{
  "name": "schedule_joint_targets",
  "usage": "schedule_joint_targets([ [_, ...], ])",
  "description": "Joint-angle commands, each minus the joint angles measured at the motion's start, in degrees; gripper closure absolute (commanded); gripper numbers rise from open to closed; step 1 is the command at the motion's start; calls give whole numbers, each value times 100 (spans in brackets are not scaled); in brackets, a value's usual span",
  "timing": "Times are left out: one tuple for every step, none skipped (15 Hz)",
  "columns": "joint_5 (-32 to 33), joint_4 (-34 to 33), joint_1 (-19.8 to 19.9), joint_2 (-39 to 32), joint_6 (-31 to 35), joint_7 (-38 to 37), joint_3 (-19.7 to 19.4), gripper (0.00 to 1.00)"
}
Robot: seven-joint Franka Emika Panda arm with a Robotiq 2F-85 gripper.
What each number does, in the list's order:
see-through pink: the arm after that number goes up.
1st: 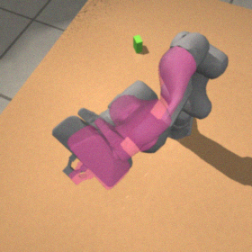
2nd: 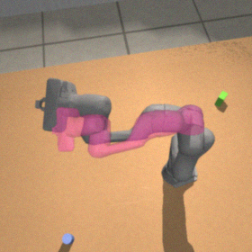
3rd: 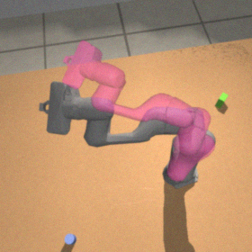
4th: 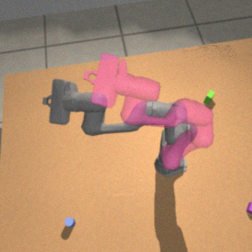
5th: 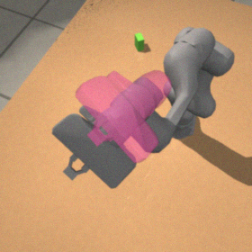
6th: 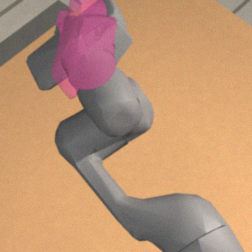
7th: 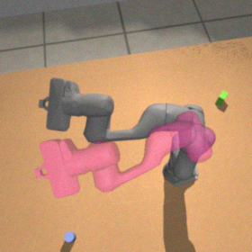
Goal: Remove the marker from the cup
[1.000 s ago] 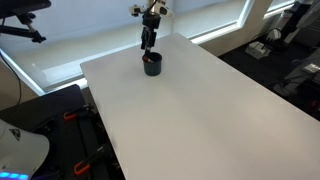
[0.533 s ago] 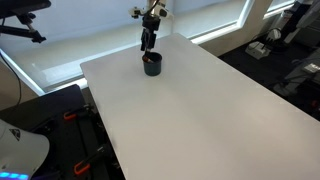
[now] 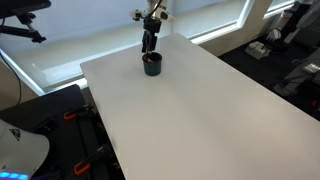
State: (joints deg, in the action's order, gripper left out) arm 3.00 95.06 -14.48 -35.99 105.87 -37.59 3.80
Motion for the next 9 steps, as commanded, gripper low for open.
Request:
schedule_joint_targets([
  [-13,-124,-80,-82,21,-6,-117,0],
  [-20,-132,-79,-92,-13,-20,-128,0],
  [-17,-135,-79,-101,-25,-19,-139,0],
  [-19,-141,-78,-112,-44,-20,-147,0],
  [-14,-134,-75,-118,-40,3,-150,4],
  [-22,-133,-73,-127,-44,1,-152,19],
  [-25,-135,-73,-136,-53,-4,-155,28],
  [-27,-138,-72,-144,-60,0,-155,32],
  [-27,-134,-72,-147,-57,-1,-157,37],
])
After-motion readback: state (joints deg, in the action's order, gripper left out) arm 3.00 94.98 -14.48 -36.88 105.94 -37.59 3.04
